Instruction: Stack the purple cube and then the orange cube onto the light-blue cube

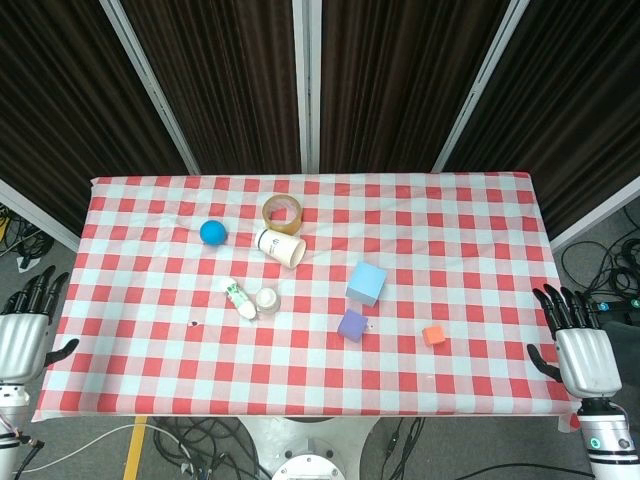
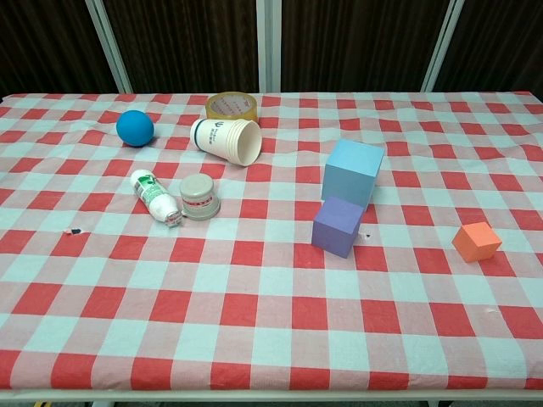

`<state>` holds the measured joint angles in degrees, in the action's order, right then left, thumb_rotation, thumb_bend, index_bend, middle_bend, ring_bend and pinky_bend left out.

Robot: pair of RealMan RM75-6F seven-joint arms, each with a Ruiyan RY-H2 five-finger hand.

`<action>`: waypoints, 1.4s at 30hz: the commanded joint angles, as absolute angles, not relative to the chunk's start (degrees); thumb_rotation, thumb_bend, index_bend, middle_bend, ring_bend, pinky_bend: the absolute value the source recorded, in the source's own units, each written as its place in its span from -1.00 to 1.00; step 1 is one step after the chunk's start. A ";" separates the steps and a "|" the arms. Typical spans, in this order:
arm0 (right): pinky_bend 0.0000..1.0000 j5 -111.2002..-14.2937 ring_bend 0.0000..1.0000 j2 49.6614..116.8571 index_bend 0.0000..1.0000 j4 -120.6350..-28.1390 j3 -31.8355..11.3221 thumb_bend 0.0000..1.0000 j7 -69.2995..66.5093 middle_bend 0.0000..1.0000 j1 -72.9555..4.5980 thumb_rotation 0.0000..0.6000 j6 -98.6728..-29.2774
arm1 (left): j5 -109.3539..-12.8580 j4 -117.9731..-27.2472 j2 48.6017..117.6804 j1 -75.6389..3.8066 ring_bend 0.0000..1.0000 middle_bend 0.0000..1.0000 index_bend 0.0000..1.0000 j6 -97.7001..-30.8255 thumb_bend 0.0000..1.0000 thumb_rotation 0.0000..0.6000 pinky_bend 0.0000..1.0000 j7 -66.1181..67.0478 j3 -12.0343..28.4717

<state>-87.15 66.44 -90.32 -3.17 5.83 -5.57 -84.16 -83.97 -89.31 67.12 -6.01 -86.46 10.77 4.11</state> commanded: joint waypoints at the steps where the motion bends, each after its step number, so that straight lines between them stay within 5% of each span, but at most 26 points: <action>1: -1.00 -87.23 -1.00 66.46 -0.87 -90.30 -3.15 -0.56 5.82 -0.88 -5.62 1.00 -84.14 | -83.96 -89.32 67.18 -6.04 -0.75 -0.72 -0.75 -86.17 -0.79 1.00 -0.50 10.61 3.92; 14: -1.00 -91.93 -1.00 62.97 -0.85 -96.31 -6.06 -0.56 9.90 -0.76 -12.22 1.00 -80.12 | -84.28 -89.84 66.82 -6.84 -0.75 -0.72 -0.75 -84.75 -0.79 1.00 -0.50 9.91 3.73; 23: -0.92 -97.68 -0.87 60.64 -0.73 -105.08 -7.11 -0.83 12.17 -0.46 -28.83 1.00 -58.07 | -83.75 -88.57 68.16 -6.11 -0.75 -0.72 -0.75 -85.25 -0.79 1.00 -0.50 9.44 3.36; 30: -0.87 -104.35 -0.87 64.48 -0.73 -100.17 -4.69 -0.85 9.75 -0.39 -38.94 1.00 -47.36 | -83.09 -88.33 67.65 -6.06 -0.75 -0.72 -0.75 -85.21 -0.79 1.00 -0.50 9.27 3.76; 42: -0.82 -109.77 -0.87 69.56 -0.73 -89.57 -0.95 -0.72 4.92 -0.37 -47.63 1.00 -43.69 | -82.11 -85.58 68.92 -5.91 -0.75 -0.72 -0.74 -84.31 -0.79 1.00 -0.50 7.87 3.59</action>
